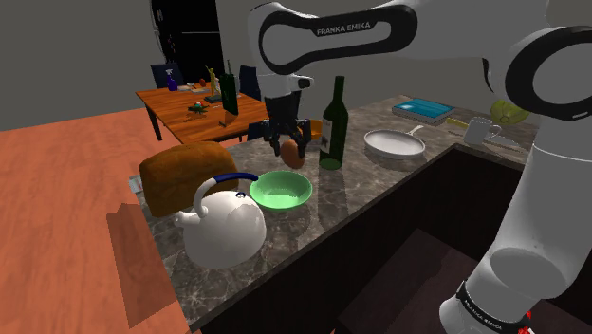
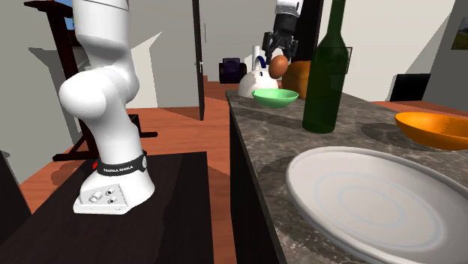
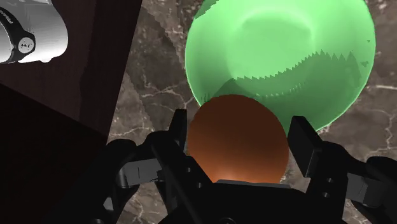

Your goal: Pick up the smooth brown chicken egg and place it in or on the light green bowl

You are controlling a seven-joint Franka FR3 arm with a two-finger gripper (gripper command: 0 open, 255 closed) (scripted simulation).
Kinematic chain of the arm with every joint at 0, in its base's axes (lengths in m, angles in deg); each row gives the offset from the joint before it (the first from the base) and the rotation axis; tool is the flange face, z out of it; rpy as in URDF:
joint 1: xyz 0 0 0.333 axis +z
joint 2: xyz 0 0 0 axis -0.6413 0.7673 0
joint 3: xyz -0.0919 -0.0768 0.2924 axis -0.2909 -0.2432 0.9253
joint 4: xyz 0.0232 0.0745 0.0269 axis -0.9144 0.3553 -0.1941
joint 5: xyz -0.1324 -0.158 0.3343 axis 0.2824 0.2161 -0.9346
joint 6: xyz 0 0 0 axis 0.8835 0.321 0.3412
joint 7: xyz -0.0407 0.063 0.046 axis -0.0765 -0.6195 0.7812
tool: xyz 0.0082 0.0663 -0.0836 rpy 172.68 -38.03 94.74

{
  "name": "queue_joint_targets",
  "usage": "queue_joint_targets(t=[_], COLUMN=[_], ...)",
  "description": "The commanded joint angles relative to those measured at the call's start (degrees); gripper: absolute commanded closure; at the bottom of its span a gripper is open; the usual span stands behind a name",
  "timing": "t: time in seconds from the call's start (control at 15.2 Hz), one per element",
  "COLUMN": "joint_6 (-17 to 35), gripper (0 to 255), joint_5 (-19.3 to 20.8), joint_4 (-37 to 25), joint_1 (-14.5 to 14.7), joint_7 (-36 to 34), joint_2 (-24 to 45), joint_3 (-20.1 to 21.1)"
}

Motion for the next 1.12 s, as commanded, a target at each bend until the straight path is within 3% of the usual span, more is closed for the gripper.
queue_joint_targets(t=[0.0,0.07,1.06], joint_6=[-1.21,-1.81,8.97], gripper=[255,255,255], joint_5=[1.00,1.51,1.73], joint_4=[-3.99,-5.95,4.66], joint_1=[2.07,3.18,2.65], joint_7=[-3.06,-4.48,-4.62], joint_2=[3.17,4.72,4.93], joint_3=[1.05,1.48,1.10])
